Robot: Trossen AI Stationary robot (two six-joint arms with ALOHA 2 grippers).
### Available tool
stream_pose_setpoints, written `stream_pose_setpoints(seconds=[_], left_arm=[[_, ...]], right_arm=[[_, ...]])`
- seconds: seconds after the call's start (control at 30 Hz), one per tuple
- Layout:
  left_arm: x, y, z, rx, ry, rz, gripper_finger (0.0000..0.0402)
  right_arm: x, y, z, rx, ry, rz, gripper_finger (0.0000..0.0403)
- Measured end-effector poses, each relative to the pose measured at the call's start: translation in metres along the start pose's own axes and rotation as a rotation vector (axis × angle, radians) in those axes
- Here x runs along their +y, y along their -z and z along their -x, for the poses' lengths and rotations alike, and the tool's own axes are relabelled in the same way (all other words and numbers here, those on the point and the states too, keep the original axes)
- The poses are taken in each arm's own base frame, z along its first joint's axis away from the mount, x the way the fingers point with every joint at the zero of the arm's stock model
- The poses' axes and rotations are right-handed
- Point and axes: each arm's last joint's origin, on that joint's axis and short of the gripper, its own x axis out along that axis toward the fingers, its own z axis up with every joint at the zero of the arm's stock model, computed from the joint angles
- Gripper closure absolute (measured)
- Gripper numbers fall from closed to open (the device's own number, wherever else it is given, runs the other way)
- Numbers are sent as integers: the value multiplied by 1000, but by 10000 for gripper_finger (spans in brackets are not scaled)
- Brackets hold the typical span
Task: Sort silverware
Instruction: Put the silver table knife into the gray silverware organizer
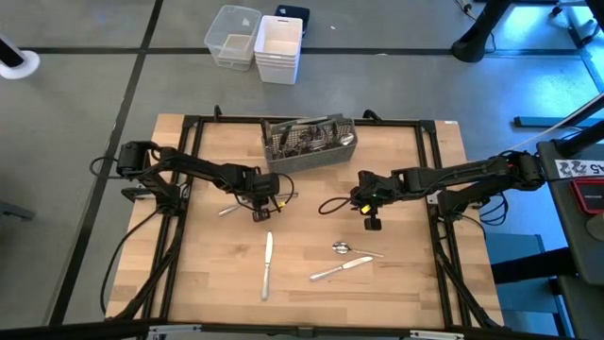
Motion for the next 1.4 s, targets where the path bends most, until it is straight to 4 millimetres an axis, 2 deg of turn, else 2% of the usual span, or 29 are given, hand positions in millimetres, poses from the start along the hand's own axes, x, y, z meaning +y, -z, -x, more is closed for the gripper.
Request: stream_pose_setpoints(seconds=[0.13, 0.4, 0.6, 1.03, 1.23, 1.4], left_arm=[[0, -3, 2, -12, 6, 9, 400], [0, -1, 2, -6, 0, 16, 399], [0, -1, 2, -6, -5, 7, 384], [0, 0, -12, 41, -40, -8, 393], [-1, -1, -5, 20, -35, 0, 397], [-3, -12, 11, -44, -22, 0, 398]], right_arm=[[0, 0, 0, 0, 0, 0, 320], [0, 0, 0, 0, 0, 1, 320], [0, 0, 0, 0, 0, 1, 320], [0, 0, 0, 1, 0, 1, 320], [0, 0, 0, 1, 0, 1, 320], [0, 0, 0, 1, 0, 1, 320]])
